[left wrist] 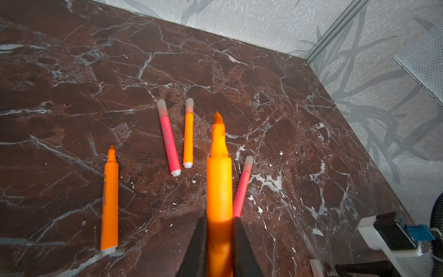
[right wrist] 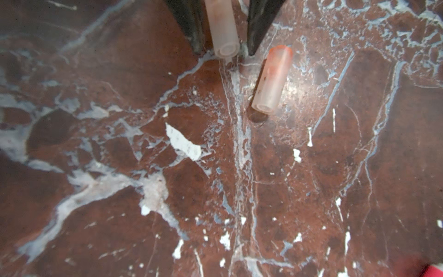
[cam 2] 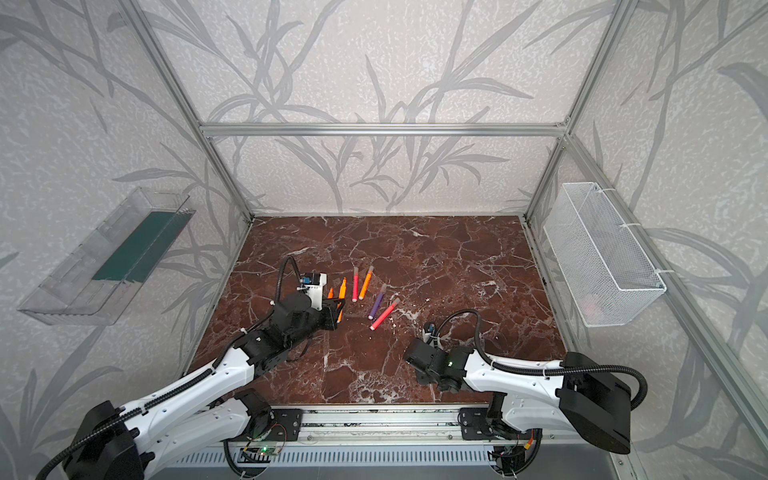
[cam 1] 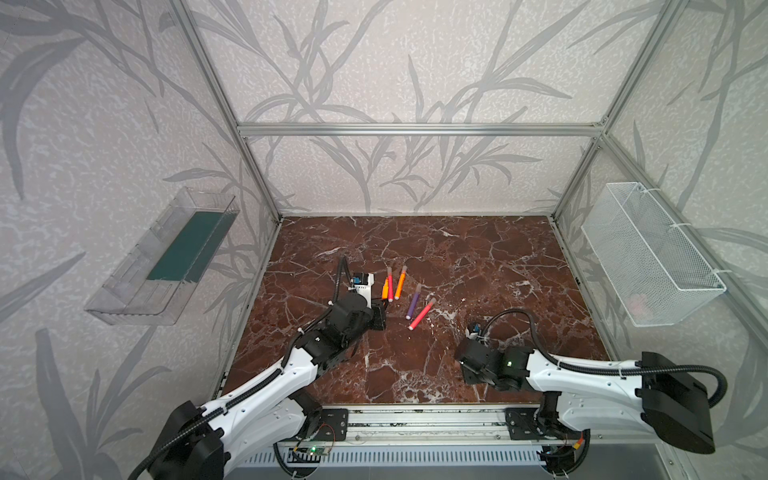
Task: Insert the pens into the pen caps
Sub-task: 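Close the right gripper on a translucent cap near the table edge, then lift the orange marker tip-up with the left gripper while the right raises the cap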
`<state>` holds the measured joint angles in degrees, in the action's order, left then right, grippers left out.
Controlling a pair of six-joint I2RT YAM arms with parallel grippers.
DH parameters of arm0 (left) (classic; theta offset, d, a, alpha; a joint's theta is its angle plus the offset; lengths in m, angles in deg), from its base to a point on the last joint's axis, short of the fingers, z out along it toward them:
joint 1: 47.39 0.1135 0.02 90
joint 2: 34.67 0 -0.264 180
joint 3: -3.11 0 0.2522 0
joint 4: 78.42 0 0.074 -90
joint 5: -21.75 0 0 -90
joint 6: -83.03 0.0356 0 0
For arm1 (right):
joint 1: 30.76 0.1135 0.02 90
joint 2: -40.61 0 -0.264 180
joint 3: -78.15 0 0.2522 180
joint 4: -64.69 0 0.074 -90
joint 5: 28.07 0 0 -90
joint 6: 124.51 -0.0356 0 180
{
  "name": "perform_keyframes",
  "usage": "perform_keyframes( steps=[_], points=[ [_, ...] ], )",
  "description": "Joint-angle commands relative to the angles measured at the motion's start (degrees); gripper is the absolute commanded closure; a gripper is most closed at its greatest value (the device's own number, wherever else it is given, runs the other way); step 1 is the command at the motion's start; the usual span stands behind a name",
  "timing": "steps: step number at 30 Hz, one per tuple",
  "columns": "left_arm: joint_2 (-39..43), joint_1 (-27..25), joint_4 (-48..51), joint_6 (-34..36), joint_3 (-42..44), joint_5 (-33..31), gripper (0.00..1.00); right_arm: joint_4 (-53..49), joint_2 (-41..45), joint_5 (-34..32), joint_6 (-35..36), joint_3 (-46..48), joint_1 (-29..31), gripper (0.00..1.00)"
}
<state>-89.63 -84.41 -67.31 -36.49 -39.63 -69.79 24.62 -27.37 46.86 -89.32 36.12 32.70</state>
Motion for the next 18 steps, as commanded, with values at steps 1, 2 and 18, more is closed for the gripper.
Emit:
perform_keyframes(
  steps=[1,2,18],
  points=[
    [0.82,-0.23,-1.19,0.6,0.39,-0.07,1.0,-4.78,0.08,-3.73,-0.58,-2.12,1.58,0.66],
    [0.82,-0.23,-1.08,0.69,0.4,-0.12,1.0,-4.86,-0.19,-3.73,-0.41,-2.29,1.82,0.66],
    [1.34,-0.34,-0.42,0.61,-0.13,0.18,1.0,-6.11,-7.22,-4.73,-0.99,-4.08,3.22,0.73]
  ],
)
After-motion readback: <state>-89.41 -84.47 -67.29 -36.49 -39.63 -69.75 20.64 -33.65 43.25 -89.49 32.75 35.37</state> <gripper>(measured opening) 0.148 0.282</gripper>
